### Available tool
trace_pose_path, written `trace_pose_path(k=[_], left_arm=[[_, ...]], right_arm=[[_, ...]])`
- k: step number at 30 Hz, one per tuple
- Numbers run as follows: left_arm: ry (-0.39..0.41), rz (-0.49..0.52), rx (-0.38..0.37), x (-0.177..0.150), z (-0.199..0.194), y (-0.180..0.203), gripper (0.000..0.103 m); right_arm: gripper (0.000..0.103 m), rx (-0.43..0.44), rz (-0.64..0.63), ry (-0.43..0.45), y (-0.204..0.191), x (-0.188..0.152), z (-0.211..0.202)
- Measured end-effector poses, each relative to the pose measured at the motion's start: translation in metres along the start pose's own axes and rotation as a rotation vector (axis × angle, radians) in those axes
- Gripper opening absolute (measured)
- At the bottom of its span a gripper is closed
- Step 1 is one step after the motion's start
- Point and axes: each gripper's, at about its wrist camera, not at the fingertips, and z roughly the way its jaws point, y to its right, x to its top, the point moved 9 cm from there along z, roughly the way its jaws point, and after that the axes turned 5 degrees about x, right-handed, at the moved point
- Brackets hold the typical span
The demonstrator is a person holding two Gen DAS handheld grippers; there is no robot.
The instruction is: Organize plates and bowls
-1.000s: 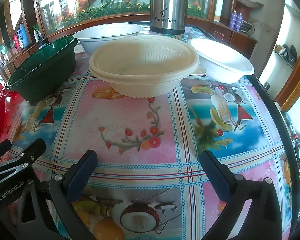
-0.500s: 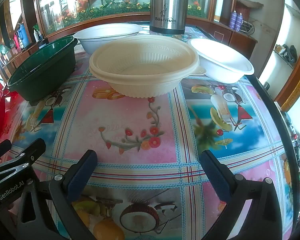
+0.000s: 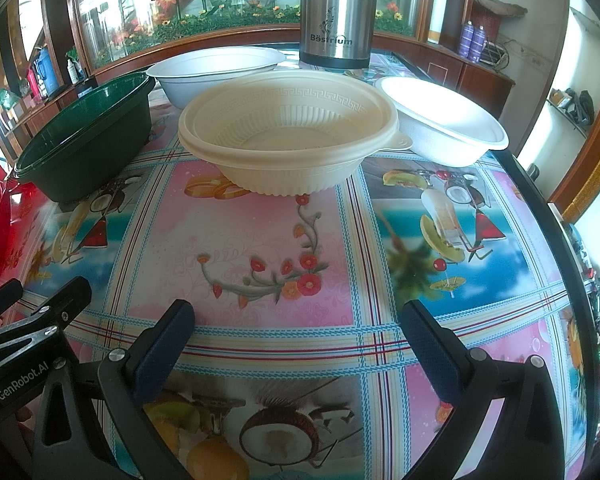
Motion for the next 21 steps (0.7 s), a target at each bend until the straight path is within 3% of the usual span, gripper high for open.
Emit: trace_pose_path(k=[21], left_arm=[[-0.01, 0.013, -0.004, -0.0017, -0.0001, -0.0019, 0.103]], right_arm=[[0.103, 0.008, -0.009, -0.007, -0.0015, 0.002, 0.0032]])
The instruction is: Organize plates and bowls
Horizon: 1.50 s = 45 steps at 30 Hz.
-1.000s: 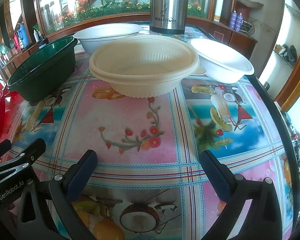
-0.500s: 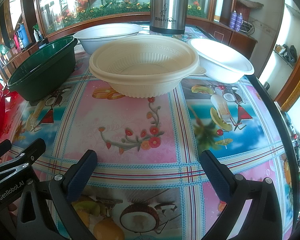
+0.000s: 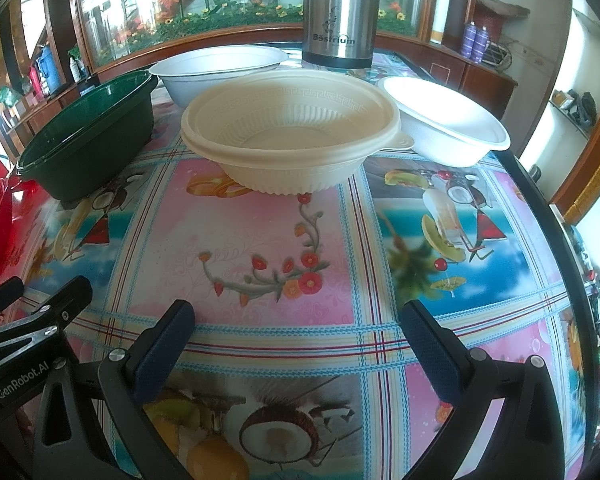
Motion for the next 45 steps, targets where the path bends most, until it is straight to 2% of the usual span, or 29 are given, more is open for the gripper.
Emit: trace_pose_path(k=[3, 9, 18, 26, 35, 39, 45], left_arm=[[-0.006, 0.02, 0.005, -0.005, -0.007, -0.002, 0.103], [0.035, 0.045, -0.007, -0.012, -0.032, -0.007, 0.103], [0.091, 0.046, -0.016, -0.012, -0.074, -0.036, 0.103], [0.124, -0.034, 0.056, -0.004, -0.089, -0.11, 0.103], [0.133, -0.14, 0.135, 0.008, -0.08, -0.203, 0.103], [0.128, -0.157, 0.168, 0.014, -0.072, -0.237, 0.103], [0.097, -0.193, 0.143, 0.016, -0.053, -0.269, 0.103]], right_arm=[[0.103, 0.0, -0.012, 0.0, 0.003, 0.002, 0.003], [0.103, -0.065, -0.115, 0.034, -0.01, -0.008, -0.025], [0.103, 0.089, -0.12, 0.082, -0.038, 0.002, -0.061], [0.103, 0.19, -0.207, 0.074, -0.097, 0.014, -0.059], [0.102, 0.306, -0.29, 0.061, -0.176, 0.022, -0.05], [0.102, 0.348, -0.318, 0.045, -0.205, 0.027, -0.044], [0.102, 0.383, -0.36, 0.026, -0.244, 0.033, -0.035]])
